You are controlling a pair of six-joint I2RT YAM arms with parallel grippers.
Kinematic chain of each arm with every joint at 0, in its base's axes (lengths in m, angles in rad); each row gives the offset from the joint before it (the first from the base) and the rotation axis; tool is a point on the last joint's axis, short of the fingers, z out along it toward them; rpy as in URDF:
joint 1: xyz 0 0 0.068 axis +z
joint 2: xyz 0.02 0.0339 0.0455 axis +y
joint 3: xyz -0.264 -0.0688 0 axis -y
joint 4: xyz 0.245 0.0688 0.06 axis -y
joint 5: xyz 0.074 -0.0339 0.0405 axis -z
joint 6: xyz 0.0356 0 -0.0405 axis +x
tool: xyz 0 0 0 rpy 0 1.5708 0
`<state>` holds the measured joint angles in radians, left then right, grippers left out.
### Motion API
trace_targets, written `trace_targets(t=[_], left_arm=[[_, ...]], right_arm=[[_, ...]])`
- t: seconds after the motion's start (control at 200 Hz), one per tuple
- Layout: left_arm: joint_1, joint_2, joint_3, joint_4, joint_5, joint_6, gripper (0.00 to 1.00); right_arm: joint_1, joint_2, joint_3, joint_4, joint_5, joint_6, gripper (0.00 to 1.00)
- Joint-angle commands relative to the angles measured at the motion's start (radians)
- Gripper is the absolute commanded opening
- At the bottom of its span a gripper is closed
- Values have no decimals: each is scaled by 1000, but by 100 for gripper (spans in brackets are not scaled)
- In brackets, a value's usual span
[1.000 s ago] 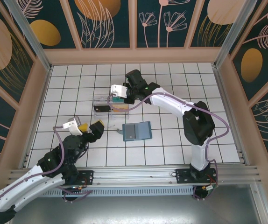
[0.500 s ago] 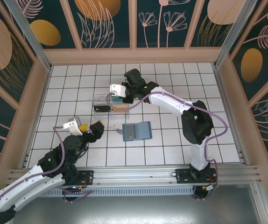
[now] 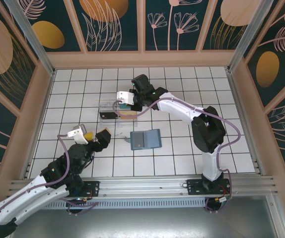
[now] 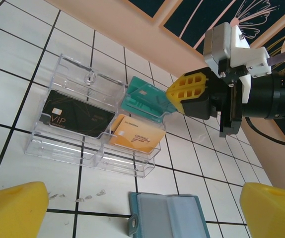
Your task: Take the credit cards out of the card holder
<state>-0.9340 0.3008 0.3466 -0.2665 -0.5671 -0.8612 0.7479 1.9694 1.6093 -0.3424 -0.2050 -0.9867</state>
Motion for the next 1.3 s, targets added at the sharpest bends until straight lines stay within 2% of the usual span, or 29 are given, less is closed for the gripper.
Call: trace_targets(t=[0.0, 0.33, 0.485, 0.606, 0.761, 0.941, 1.091, 1.296], left_arm=[[4, -6, -9, -9, -23, -3, 99], [4, -25, -12, -23, -31, -4, 99], [5, -20, -14, -21, -24, -3, 99], [4, -8, -18, -9, -11, -2, 99], [4, 46, -29, 51, 33, -10, 99], [5, 191, -12, 136, 106, -4, 99], [5, 338, 7, 228, 185, -37, 97], [4, 557, 57, 321, 271, -87, 90]], right_arm=[[5, 10, -3, 24, 22, 6, 32], [7, 34, 12, 71, 75, 29, 36], [7, -8, -1, 126, 90, 145, 38], [5, -81, -52, 185, 99, 340, 40], [-15, -195, -166, 223, 100, 735, 43], [-25, -368, -447, 315, 122, 1094, 47], [-24, -488, -685, 377, 133, 1280, 47], [-25, -561, -878, 368, 184, 1407, 44]])
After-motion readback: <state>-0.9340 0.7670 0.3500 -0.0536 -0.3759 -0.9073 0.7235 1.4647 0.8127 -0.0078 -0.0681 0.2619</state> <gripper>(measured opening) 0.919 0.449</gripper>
